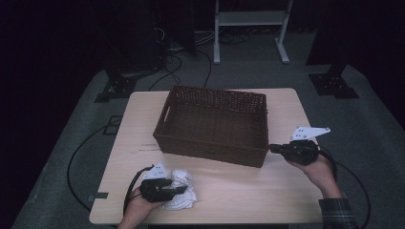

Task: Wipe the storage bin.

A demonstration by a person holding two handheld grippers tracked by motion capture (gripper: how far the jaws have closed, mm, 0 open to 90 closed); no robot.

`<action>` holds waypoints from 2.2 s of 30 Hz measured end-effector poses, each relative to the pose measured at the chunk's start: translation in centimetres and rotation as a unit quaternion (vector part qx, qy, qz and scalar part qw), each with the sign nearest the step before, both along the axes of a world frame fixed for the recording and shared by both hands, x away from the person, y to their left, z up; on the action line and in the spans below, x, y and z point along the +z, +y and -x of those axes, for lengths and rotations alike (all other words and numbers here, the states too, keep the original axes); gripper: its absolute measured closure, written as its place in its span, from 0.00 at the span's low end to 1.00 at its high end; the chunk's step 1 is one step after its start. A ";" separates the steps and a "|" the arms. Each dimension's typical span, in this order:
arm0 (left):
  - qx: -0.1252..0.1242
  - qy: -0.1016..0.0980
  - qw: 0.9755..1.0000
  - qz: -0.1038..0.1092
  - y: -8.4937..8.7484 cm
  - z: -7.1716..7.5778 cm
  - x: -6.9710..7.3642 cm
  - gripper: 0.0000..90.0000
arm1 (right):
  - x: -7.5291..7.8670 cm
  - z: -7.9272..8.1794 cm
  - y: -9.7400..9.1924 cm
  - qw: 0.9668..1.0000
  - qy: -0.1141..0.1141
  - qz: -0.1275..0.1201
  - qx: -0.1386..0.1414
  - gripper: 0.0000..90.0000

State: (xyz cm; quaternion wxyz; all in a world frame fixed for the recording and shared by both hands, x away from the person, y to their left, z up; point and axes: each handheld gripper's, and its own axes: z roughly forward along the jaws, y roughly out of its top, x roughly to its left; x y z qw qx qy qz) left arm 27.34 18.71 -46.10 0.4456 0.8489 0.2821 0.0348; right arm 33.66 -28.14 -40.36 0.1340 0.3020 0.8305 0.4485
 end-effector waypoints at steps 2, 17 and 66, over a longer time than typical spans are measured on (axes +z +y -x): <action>-0.001 0.000 1.000 0.000 0.0 0.0 0.0 0.75 | 0.1 0.3 0.4 1.000 0.000 0.003 0.005 0.98; -0.004 0.002 1.000 0.001 -0.1 0.0 -0.1 0.75 | 0.0 1.7 1.4 1.000 -0.007 -0.007 0.003 0.79; -0.011 0.004 1.000 -0.006 -0.4 0.0 -0.1 0.75 | -9.8 1.7 6.6 0.990 0.029 0.069 -0.121 0.27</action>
